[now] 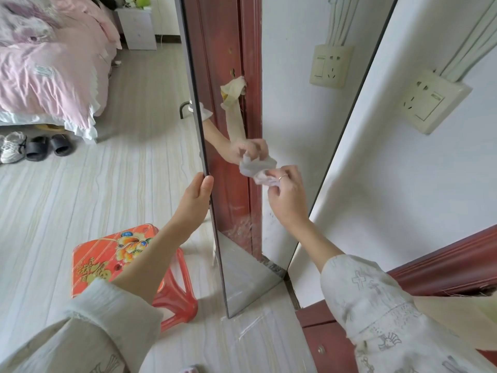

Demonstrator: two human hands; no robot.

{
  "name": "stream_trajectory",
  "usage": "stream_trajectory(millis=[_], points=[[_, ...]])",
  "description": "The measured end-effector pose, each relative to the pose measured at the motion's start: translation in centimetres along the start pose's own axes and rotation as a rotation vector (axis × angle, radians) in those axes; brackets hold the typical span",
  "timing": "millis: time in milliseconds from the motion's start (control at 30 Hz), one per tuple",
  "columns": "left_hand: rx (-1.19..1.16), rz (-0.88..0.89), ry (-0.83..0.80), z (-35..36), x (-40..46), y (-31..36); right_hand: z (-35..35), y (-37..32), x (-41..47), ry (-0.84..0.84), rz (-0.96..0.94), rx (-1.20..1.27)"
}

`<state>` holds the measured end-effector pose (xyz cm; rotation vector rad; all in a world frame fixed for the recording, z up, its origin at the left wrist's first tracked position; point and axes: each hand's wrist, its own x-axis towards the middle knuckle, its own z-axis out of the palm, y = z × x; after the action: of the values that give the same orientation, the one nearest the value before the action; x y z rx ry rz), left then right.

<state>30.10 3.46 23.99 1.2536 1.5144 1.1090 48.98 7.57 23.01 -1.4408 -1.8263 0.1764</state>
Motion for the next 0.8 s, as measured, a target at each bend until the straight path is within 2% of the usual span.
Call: stream_trajectory(millis=[100, 233, 300, 433, 467, 567, 667, 800], points=[[0.035, -0.017, -0.01, 0.5, -0.2, -1.1, 0.5, -0.3, 0.9, 0.125, -0.027, -0.016], [0.04, -0.032, -0.01, 1.0, -0.4, -2.4, 3.4, -0.2, -0.8, 0.116, -0.021, -0.021], [0.023, -0.021, -0.003, 0.9, -0.2, -2.6, 5.5, 1.1, -3.0, 0.002, -0.01, -0.024], [0.039, -0.01, 0.009, 0.8, -0.1, -2.6, 7.4, 3.4, -7.1, -0.446, -0.063, -0.142], [0.041, -0.003, 0.005, 0.8, -0.1, -2.6, 7.2, 3.3, -7.4, -0.455, -0.027, -0.139], [0.016, -0.007, -0.014, 0.9, -0.4, -2.7, 5.6, 1.6, -6.8, -0.191, 0.024, -0.062], [-0.035, -0.019, -0.034, 0.6, -0.4, -2.7, 4.5, -0.4, -4.6, 0.061, -0.046, 0.05], [-0.058, 0.009, -0.049, 0.5, -0.4, -2.9, 5.3, -2.3, -3.3, 0.141, -0.152, 0.085]])
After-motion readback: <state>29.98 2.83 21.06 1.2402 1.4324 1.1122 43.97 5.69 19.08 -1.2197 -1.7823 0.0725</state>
